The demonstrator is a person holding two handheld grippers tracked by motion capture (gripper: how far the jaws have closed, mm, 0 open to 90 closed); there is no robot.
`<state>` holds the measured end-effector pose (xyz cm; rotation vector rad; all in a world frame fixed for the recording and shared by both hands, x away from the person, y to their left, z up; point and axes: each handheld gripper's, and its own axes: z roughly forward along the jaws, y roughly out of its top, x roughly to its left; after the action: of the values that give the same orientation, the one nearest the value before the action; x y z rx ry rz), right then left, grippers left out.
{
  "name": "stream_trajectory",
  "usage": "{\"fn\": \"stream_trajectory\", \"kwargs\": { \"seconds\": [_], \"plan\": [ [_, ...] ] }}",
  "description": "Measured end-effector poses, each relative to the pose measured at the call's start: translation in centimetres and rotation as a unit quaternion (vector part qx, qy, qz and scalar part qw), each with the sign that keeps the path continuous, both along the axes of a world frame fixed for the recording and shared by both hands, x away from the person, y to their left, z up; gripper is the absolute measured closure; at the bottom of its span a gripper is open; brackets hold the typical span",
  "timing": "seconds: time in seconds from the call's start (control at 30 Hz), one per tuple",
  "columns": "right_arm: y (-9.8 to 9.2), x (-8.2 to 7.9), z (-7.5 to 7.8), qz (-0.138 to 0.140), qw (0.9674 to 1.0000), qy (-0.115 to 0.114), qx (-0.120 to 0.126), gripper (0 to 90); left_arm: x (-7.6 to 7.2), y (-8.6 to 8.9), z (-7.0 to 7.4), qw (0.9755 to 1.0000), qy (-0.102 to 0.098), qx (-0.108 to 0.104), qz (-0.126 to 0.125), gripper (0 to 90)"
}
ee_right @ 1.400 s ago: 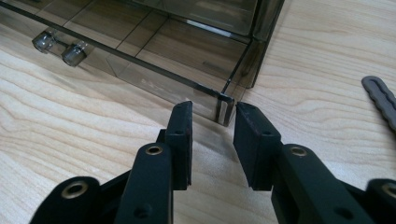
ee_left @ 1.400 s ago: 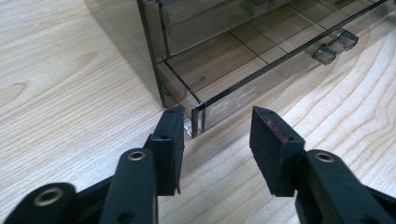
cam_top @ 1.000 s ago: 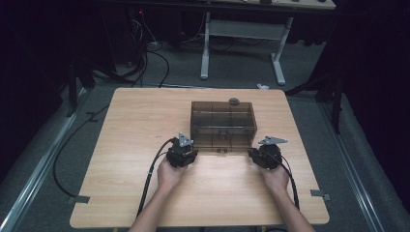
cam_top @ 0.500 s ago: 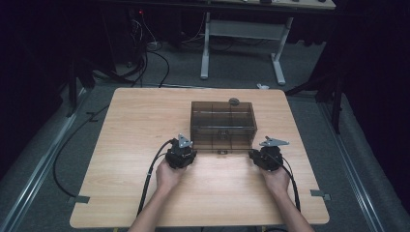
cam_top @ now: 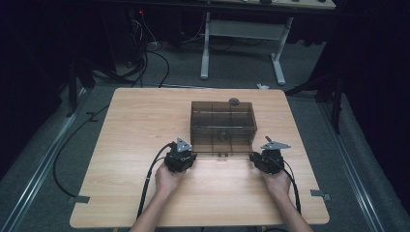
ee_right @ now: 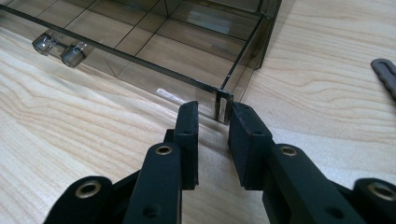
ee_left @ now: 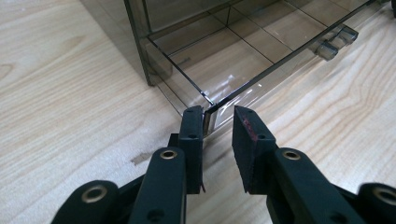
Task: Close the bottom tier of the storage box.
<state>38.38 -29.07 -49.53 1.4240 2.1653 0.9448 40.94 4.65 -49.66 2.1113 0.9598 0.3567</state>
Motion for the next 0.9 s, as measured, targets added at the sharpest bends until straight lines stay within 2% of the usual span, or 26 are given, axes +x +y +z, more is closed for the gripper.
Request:
{"fn": "stream_trajectory", "kwargs": {
  "seconds": [0.9],
  "plan": [
    [-0.5, -1.9, -0.3, 0.007, 0.9998, -0.004, 0.018, 73.2, -2.0, 0.3, -0.5, 0.9999, 0.002, -0.011, -0.008, 74.0]
  ]
}}
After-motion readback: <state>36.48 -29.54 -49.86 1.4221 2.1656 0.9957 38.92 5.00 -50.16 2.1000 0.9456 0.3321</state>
